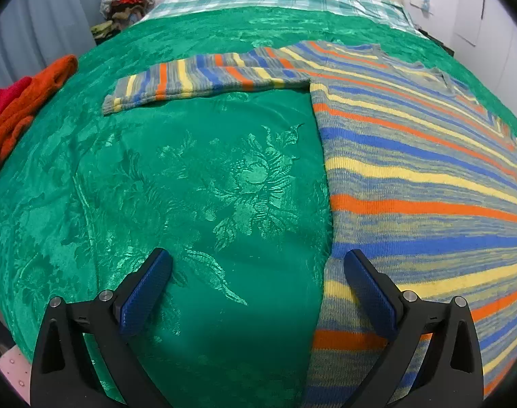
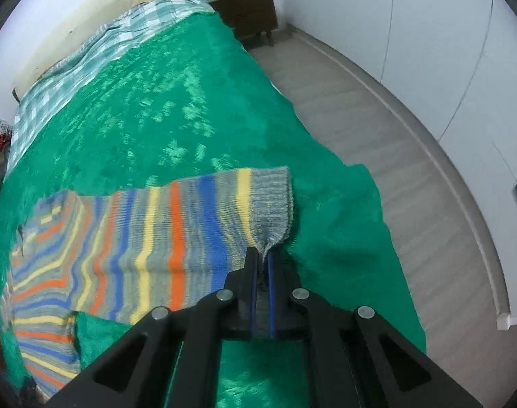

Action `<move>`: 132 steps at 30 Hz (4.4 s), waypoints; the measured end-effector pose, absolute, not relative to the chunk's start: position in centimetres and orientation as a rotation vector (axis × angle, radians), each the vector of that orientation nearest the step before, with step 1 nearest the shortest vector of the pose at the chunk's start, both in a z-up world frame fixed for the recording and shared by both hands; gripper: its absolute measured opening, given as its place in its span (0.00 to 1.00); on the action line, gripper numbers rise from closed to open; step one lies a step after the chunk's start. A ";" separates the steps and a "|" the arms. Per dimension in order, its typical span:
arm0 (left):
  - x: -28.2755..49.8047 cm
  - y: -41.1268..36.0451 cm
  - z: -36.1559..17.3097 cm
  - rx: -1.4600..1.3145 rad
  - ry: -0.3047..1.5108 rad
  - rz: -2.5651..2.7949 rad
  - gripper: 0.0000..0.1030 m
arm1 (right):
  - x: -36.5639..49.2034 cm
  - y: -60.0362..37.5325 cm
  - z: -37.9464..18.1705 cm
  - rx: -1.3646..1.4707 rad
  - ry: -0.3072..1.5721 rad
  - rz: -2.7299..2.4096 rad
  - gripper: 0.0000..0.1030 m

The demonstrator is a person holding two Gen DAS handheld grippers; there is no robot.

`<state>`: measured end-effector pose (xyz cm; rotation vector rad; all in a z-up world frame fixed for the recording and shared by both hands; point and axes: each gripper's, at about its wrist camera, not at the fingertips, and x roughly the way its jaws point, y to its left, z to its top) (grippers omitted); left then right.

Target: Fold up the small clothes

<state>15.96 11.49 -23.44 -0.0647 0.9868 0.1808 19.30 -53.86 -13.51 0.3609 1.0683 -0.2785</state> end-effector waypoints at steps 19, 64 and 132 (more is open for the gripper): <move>16.1 12.4 -22.5 -0.113 0.957 0.123 0.98 | 28.3 -22.3 -7.5 0.377 1.019 0.491 0.77; 8.3 0.2 -23.2 0.205 1.176 -0.117 0.99 | -1.3 -21.7 -17.5 0.064 1.377 0.163 0.65; 8.9 2.1 -14.3 -0.003 1.097 -0.097 0.99 | -1.3 -20.5 -8.1 0.212 1.113 0.008 0.73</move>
